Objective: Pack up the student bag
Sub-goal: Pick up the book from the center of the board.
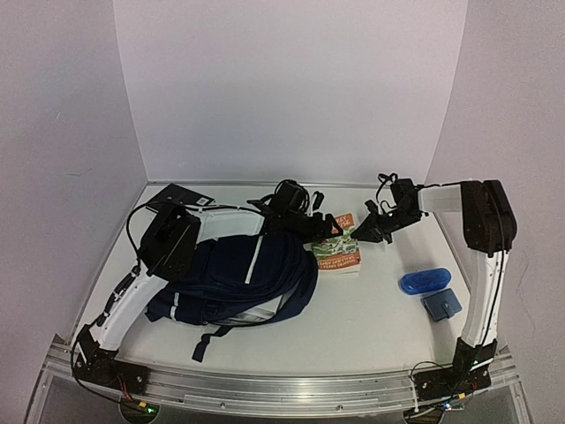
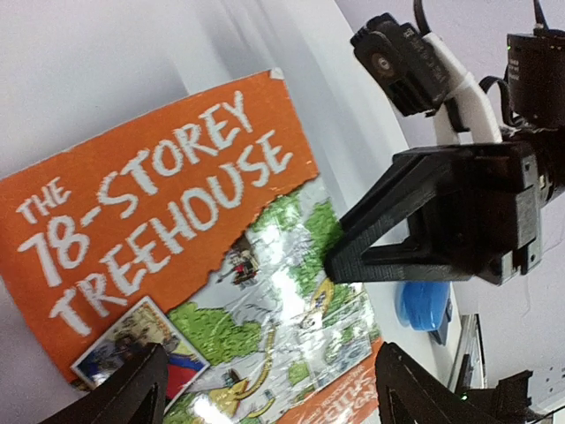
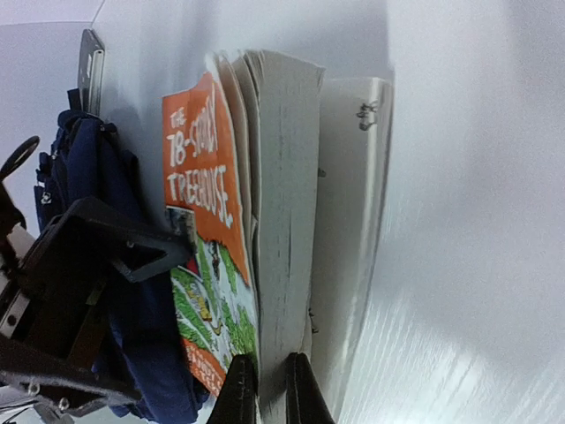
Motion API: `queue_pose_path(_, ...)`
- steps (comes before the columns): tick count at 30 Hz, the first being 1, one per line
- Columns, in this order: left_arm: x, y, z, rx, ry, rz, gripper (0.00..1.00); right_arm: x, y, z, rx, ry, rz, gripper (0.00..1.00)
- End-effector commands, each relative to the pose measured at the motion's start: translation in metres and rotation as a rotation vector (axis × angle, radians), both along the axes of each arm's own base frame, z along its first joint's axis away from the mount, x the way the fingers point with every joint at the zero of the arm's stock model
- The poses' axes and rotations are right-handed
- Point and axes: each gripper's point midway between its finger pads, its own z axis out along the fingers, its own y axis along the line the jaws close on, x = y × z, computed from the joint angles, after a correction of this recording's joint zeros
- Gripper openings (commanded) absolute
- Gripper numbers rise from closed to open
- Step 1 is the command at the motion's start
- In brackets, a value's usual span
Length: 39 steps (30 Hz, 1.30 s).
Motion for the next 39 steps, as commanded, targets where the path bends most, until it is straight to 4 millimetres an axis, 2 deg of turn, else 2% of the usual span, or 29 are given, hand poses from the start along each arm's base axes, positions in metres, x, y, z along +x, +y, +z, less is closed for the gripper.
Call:
queue_pose_path(1,0.009,0.014,0.049,-0.014,-0.064,0.043,0.86,-0.005,0.003,0.096,0.126,-0.175,0.035,0.00)
queue_pose_path(10,0.007,0.027,0.091,-0.057,-0.110,0.074,0.90,-0.017,-0.004,0.164,0.190,-0.283,0.025,0.00)
queue_pose_path(14,-0.004,0.026,0.118,-0.146,-0.132,0.033,0.91,-0.025,-0.002,0.189,0.223,-0.318,0.036,0.00)
queue_pose_path(18,-0.025,0.023,0.153,-0.291,-0.150,-0.053,0.86,-0.033,0.000,0.203,0.254,-0.333,0.050,0.00)
queue_pose_path(23,-0.041,0.022,0.180,-0.389,-0.149,-0.124,0.77,-0.041,0.006,0.222,0.332,-0.355,0.063,0.00)
queue_pose_path(26,-0.048,0.022,0.191,-0.427,-0.148,-0.150,0.68,-0.047,0.012,0.231,0.371,-0.364,0.073,0.00)
queue_pose_path(29,-0.054,0.024,0.205,-0.473,-0.157,-0.171,0.55,-0.055,0.019,0.240,0.379,-0.387,0.100,0.00)
queue_pose_path(33,-0.065,0.031,0.230,-0.540,-0.182,-0.191,0.28,-0.060,0.022,0.242,0.353,-0.423,0.104,0.01)
queue_pose_path(34,-0.067,0.034,0.236,-0.550,-0.190,-0.194,0.21,-0.058,0.021,0.241,0.340,-0.433,0.096,0.07)
queue_pose_path(36,-0.074,0.039,0.248,-0.563,-0.207,-0.203,0.11,-0.057,0.019,0.238,0.313,-0.451,0.083,0.35)
queue_pose_path(38,-0.081,0.047,0.261,-0.572,-0.227,-0.205,0.02,-0.057,0.016,0.238,0.286,-0.475,0.069,0.68)
queue_pose_path(39,-0.084,0.051,0.266,-0.574,-0.236,-0.206,0.00,-0.058,0.014,0.239,0.275,-0.491,0.067,0.77)
